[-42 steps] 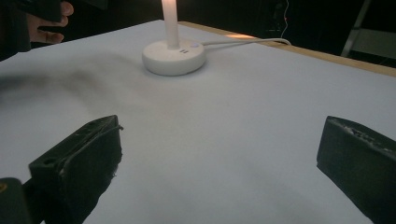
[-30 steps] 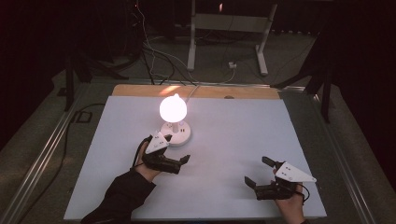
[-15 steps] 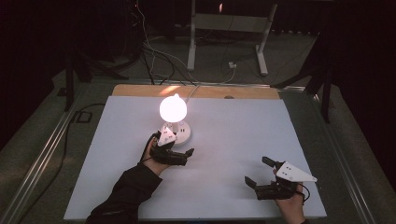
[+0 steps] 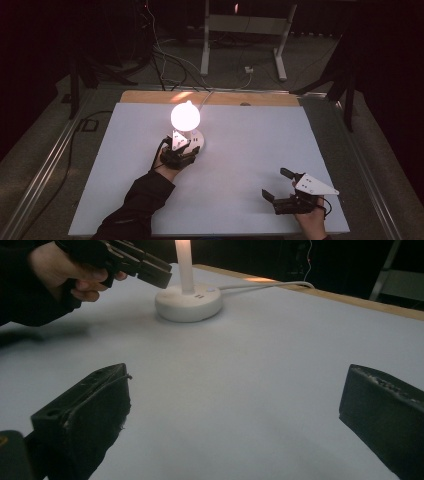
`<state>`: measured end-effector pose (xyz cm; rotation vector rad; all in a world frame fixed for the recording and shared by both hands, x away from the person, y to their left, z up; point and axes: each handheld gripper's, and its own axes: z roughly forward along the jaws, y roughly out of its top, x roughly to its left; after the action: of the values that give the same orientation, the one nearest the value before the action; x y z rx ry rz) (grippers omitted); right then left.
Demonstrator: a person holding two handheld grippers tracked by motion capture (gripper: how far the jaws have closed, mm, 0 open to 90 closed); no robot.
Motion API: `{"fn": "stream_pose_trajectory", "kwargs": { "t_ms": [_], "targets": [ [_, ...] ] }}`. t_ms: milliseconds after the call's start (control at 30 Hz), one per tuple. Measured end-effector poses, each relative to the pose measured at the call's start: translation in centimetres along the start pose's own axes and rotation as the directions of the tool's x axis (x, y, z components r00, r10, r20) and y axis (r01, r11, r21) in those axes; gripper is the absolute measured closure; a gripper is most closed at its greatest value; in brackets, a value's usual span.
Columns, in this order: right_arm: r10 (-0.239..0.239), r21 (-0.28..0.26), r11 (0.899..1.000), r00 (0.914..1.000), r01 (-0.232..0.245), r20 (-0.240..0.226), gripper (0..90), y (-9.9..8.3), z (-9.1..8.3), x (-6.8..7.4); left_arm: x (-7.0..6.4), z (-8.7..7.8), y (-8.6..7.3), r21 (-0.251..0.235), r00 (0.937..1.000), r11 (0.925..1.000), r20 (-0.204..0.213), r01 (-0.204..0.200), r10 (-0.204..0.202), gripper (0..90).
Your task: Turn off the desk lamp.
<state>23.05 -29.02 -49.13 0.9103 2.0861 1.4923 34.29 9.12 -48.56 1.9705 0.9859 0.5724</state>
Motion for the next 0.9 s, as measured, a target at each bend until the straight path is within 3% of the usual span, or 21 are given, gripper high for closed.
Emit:
{"fn": "stream_pose_trajectory", "kwargs": {
  "t_ms": [433, 600, 800, 900],
  "targets": [
    [0.004, -0.001, 1.0, 1.0, -0.004, -0.001, 0.0, 0.0, 0.0, 0.0, 0.9, 2.0, 0.0, 0.041, 1.0, 0.9991, 0.003, -0.008, 0.008, 89.9],
    [0.005, -0.002, 1.0, 1.0, -0.005, -0.001, 0.0, 0.0, 0.0, 0.0, 0.8, 2.6, -0.1, 0.052, 0.9996, 0.9982, 0.001, -0.029, 0.029, 90.0],
    [0.005, -0.001, 1.0, 1.0, -0.005, -0.004, 0.0, 0.0, 0.0, 0.0, 1.4, 3.1, -0.2, 0.056, 0.9998, 0.9983, 0.011, 0.017, -0.017, 90.0],
    [0.004, -0.001, 1.0, 1.0, -0.004, -0.005, 0.0, 0.0, 0.1, 0.0, 1.7, 3.2, -0.2, 0.059, 0.9998, 0.9981, 0.01, 0.017, -0.017, 90.0]
  ]
}}
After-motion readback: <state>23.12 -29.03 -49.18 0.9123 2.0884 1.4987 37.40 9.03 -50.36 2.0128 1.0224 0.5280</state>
